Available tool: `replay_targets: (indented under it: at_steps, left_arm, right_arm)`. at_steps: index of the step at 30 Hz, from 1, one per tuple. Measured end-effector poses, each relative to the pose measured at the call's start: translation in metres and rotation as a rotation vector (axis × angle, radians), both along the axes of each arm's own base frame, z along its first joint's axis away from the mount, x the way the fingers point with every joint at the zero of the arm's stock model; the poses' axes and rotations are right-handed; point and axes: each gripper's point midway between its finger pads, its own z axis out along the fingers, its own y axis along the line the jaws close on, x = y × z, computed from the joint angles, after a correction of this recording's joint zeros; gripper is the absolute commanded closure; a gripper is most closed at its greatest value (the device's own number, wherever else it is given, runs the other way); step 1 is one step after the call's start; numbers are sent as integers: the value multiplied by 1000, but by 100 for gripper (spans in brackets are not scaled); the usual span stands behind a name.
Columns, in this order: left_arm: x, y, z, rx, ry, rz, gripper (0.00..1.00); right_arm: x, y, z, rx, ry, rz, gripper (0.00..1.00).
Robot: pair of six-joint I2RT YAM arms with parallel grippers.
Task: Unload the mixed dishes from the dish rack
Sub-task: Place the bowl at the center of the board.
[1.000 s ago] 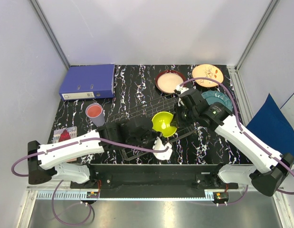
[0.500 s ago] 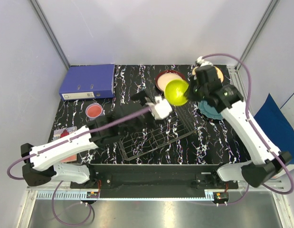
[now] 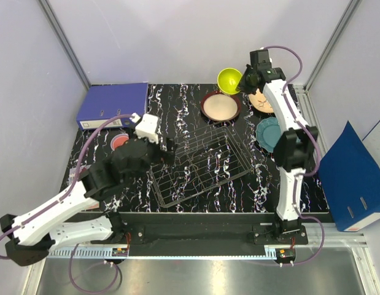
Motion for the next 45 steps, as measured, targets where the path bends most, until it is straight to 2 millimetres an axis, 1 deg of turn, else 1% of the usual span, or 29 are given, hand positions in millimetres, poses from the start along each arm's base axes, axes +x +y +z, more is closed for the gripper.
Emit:
replay_targets:
  at_steps: [3,4,6,9,12,17,20,22,28,31,35,38,39,41,42,43,45]
  left_arm:
    - [-9,12,-9,-52,19,19,1]
    - [-12,15,-13,-65,24,24,1]
    - [-15,19,-18,-84,33,31,1]
    - [-18,22,-25,-94,50,38,1]
    - [-17,19,-28,-99,64,41,1]
    - [-14,10,-41,-75,102,41,1]
    - [-12,4,-48,-64,123,38,1]
    - [-12,1,-52,-56,138,31,1]
    - [-13,-5,-57,-60,161,17,1]
    - [-14,-6,-57,-62,164,12,1]
    - [-15,-7,-59,-60,170,5,1]
    - [-15,-8,-62,-54,176,2,1]
    - [-15,-8,-64,-48,180,1,1]
    - [-15,-9,-66,-45,183,1,1]
    - [-15,-9,-66,-44,184,1,1]
    - [-15,-9,-66,-44,184,1,1]
    - [-15,-9,-66,-44,184,1,1]
  right_arm:
    - [34,-9,-33,-3,35,-27,100]
    - [41,-9,-44,0,45,-29,100]
    - [49,-5,-60,10,69,-26,100]
    - [55,4,-70,35,80,-16,100]
    - [63,14,-65,71,59,-7,100]
    - [63,20,-62,83,55,-8,100]
    - [60,24,-68,82,70,-4,100]
    - [57,27,-75,78,88,0,100]
    - [51,27,-112,54,169,-5,100]
    - [46,24,-135,32,224,-15,100]
    - [38,17,-160,-3,289,-32,100]
    - [34,14,-169,-20,314,-39,91]
    - [33,14,-170,-23,319,-40,79]
    - [32,14,-170,-21,321,-43,67]
    - [33,14,-170,-22,318,-40,56]
    - [33,14,-170,-23,316,-37,49]
    - [33,14,-171,-23,316,-39,40]
